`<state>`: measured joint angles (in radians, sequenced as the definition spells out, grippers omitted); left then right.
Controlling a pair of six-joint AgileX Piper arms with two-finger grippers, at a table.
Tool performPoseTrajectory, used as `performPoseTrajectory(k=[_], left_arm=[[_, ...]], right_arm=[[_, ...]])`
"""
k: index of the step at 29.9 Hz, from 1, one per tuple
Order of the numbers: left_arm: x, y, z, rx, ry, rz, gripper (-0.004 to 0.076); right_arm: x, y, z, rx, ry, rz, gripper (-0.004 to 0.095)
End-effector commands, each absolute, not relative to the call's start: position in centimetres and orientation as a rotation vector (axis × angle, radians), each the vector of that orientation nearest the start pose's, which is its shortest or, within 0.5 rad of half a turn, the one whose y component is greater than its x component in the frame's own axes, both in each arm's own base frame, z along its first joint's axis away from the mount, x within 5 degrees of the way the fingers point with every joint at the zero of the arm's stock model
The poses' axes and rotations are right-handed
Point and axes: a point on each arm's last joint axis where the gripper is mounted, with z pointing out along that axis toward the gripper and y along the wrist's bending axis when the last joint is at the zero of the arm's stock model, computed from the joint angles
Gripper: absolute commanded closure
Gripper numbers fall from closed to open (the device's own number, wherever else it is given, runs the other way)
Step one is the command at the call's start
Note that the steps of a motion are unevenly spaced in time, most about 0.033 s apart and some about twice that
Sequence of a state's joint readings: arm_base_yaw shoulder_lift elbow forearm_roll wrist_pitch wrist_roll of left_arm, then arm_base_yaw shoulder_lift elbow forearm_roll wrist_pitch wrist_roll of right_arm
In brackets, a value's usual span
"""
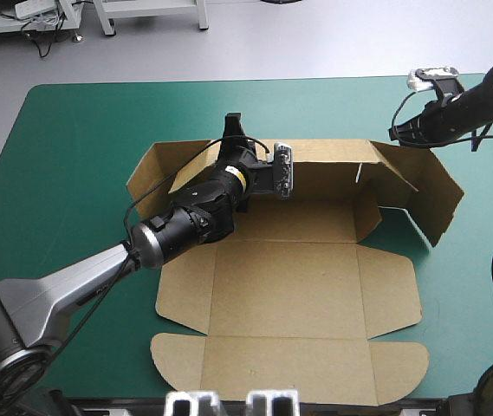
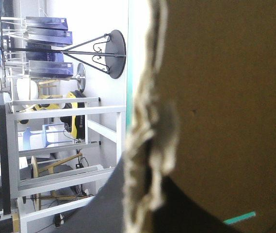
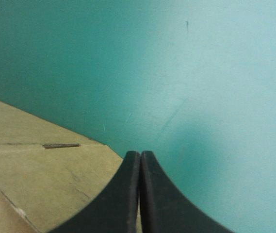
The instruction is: Fold the box
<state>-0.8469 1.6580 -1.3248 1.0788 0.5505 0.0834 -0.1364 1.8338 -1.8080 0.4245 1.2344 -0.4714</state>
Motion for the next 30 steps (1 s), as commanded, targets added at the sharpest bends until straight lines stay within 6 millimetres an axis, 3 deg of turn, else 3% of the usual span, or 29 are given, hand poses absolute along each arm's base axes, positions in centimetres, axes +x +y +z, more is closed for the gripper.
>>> performPoseTrajectory(k=[1,6,20,26,30], left_arm=[[27.8,-25.9,34.1,1.469,1.393,0.600,0.0734],[27.8,-25.9,34.1,1.470,1.391,0.602,0.0734],[27.8,-25.9,34.1,1.427,1.427,0.567,0.0734],[27.8,-25.9,34.1,1.439,1.417,0.577,0.0734],[27.8,-25.8,34.1,1.473,1.393,0.606,0.0734]], right_arm=[[37.2,-1.3,36.4,-0.414,2.552,0.418,0.0927],[35.9,-1.1,34.8,-0.465,2.595,0.436,0.0927],[33.8,-0.4,36.0,-0.515,2.534,0.477,0.0927],[32.4,0.4,33.7,-0.459,2.421,0.535,0.0927],[31.7,0.7,30.9,-0.439,2.350,0.552,0.0927]])
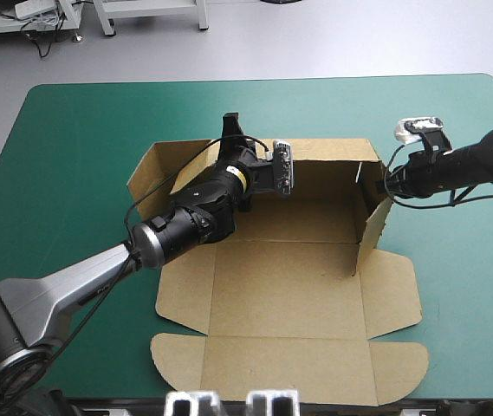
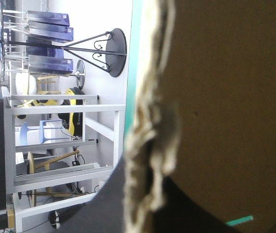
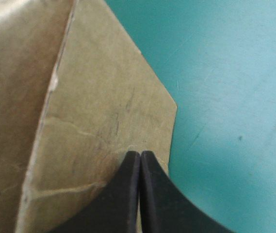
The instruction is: Fold the box
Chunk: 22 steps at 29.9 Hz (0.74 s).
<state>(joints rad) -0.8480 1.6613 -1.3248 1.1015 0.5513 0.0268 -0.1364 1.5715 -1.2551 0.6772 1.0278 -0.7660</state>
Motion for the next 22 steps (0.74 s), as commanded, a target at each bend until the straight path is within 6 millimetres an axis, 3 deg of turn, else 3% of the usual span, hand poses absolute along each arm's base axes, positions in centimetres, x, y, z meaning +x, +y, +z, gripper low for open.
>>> performPoseTrajectory(k=[1,4,11,18,22], left_arm=[[27.8,-25.8,34.1,1.476,1.391,0.611,0.0734],[27.8,-25.8,34.1,1.476,1.393,0.612,0.0734],[27.9,-25.8,34.0,1.513,1.366,0.644,0.0734],[27.9,-25.8,33.8,1.518,1.368,0.648,0.0734],[28.0,-25.8,33.6,1.522,1.377,0.656,0.0734]], right_arm=[[31.5,0.7,30.3,-0.438,2.339,0.544,0.0927],[30.9,0.8,28.8,-0.448,2.296,0.514,0.0927],[29.1,1.3,27.5,-0.548,2.252,0.505,0.0927],[27.8,1.6,29.2,-0.533,2.189,0.517,0.0927],[27.1,1.8,29.6,-0.614,2.177,0.496,0.0912]])
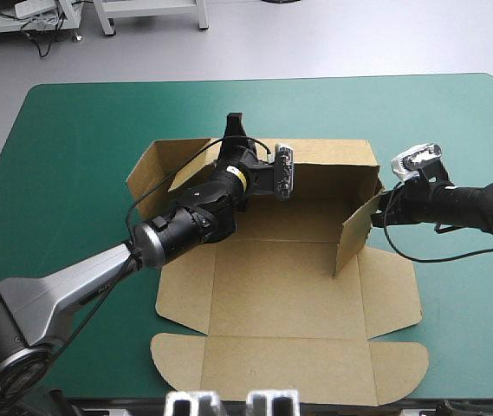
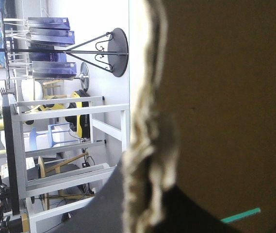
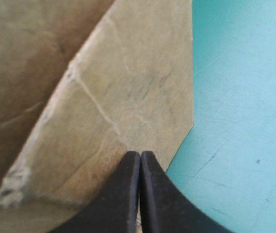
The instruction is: Fold the box
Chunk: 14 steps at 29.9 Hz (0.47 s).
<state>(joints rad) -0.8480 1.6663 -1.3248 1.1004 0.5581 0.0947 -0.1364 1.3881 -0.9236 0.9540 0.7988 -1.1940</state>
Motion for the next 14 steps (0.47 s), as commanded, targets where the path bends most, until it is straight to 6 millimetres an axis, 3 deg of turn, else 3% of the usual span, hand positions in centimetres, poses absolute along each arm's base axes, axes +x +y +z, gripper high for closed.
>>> performPoseTrajectory(k=[1,9,14], left_arm=[[28.05,-25.78,33.57,1.523,1.385,0.663,0.0734],[28.16,-25.79,33.28,1.529,1.396,0.675,0.0734],[28.16,-25.79,33.28,1.531,1.394,0.676,0.0734]], right_arm=[[27.01,1.82,29.54,-0.634,2.184,0.488,0.0898],[26.80,1.74,29.36,-0.685,2.198,0.464,0.0626],[26.61,1.94,29.33,-0.749,2.184,0.469,0.0543]])
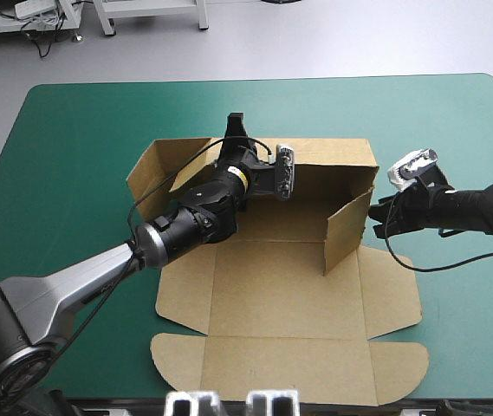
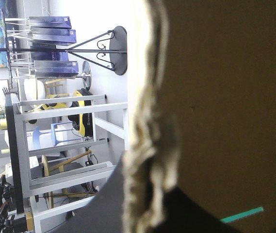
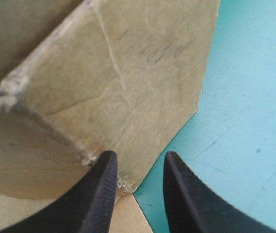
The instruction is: Fold the box
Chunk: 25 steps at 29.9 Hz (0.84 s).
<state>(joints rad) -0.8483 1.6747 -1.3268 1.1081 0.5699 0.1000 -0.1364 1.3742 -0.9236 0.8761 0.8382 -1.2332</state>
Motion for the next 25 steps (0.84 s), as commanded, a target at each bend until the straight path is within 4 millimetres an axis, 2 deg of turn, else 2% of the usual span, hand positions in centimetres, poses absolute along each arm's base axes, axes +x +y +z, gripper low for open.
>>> performPoseTrajectory(k=[1,14,20,25], left_arm=[[28.2,-25.8,33.3,1.531,1.394,0.676,0.0734],[28.2,-25.8,33.3,1.531,1.394,0.676,0.0734],[28.2,-25.8,33.2,1.533,1.395,0.676,0.0734],[28.2,-25.9,33.1,1.550,1.384,0.687,0.0734]], right_arm=[[26.5,2.0,29.3,-0.765,2.181,0.473,0.0539],[25.9,2.5,29.2,-0.821,2.194,0.563,0.0446],[27.0,2.1,29.5,-0.704,2.151,0.501,0.0442],[27.6,2.3,29.5,-0.657,2.107,0.548,0.0443]])
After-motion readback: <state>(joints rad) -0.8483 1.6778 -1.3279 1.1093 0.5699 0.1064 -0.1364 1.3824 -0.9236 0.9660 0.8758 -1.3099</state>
